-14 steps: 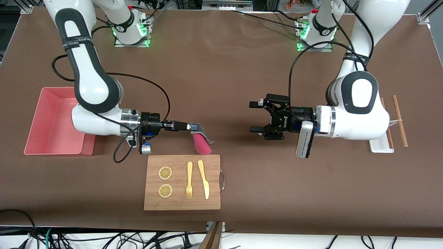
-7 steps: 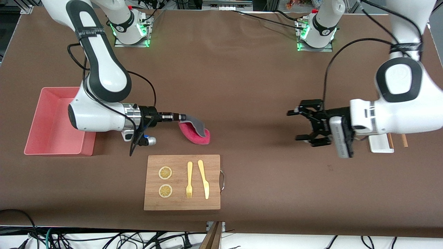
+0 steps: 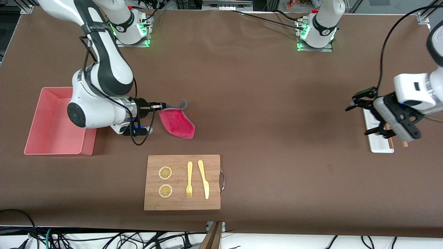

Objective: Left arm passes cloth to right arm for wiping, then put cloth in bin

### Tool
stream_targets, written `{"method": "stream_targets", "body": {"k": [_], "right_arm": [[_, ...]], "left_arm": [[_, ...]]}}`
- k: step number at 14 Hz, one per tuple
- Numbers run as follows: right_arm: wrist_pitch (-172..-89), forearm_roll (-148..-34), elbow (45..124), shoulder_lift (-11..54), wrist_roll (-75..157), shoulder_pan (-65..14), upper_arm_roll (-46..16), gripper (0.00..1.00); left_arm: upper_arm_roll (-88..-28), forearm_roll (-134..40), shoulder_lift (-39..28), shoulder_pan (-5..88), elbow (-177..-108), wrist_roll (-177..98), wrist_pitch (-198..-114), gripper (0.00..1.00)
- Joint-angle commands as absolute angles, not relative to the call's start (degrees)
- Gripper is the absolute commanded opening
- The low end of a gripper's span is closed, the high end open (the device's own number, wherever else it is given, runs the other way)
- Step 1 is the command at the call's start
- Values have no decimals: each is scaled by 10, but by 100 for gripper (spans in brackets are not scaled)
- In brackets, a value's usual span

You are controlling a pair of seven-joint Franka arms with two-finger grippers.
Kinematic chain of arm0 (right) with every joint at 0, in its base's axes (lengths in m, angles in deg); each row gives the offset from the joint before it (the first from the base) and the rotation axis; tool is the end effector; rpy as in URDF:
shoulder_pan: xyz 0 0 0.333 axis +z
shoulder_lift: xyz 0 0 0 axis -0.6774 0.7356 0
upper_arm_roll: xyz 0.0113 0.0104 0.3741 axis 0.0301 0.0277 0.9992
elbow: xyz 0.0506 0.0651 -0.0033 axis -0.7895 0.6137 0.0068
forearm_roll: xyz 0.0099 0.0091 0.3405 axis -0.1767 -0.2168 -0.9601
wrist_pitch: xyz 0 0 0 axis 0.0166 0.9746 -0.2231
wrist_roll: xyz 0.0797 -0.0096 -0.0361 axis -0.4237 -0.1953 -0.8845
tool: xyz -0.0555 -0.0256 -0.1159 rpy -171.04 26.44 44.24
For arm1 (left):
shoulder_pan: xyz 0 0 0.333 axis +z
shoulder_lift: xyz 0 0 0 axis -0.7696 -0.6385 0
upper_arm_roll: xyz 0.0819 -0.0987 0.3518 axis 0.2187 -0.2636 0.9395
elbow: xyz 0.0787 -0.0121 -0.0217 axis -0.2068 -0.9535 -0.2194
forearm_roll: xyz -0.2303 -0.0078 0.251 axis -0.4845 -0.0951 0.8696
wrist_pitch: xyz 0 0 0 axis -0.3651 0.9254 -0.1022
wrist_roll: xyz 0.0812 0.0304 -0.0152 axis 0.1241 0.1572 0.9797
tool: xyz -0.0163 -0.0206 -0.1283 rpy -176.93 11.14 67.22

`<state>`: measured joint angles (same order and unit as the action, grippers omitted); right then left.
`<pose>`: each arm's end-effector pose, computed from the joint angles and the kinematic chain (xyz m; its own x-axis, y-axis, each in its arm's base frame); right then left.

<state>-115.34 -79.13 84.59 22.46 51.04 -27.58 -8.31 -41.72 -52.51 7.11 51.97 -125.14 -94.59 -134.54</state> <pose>0.5532 0.2092 0.3798 0.8955 0.1007 -0.4335 -0.0495 -0.9455 -0.3218 0.5895 -0.0298 0.6032 0.6750 -0.7137 0.1872 -0.7378 -0.6540 0.1671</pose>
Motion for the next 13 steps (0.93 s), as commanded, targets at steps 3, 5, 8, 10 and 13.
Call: {"method": "stream_targets", "body": {"k": [3,5,8,10,13], "right_arm": [[-1156,-677,894,215,548,-280,-79,0],[-1160,-623,906,220,549,-289,-80,0],[-1167,-564,918,224,538,-297,-105,0],[-1170,-534,918,231,512,-300,-129,0],[-1182,-500,916,233,452,-310,-167,0]], "left_arm": [[-382,-452,147,516,-1317,-893,-1333,100],[-369,-450,176,514,-1346,-802,-1337,100],[-368,-378,211,496,-1381,-736,-1337,100],[-371,-358,232,495,-1409,-717,-1334,100],[-379,-361,239,495,-1403,-691,-1318,100]]}}
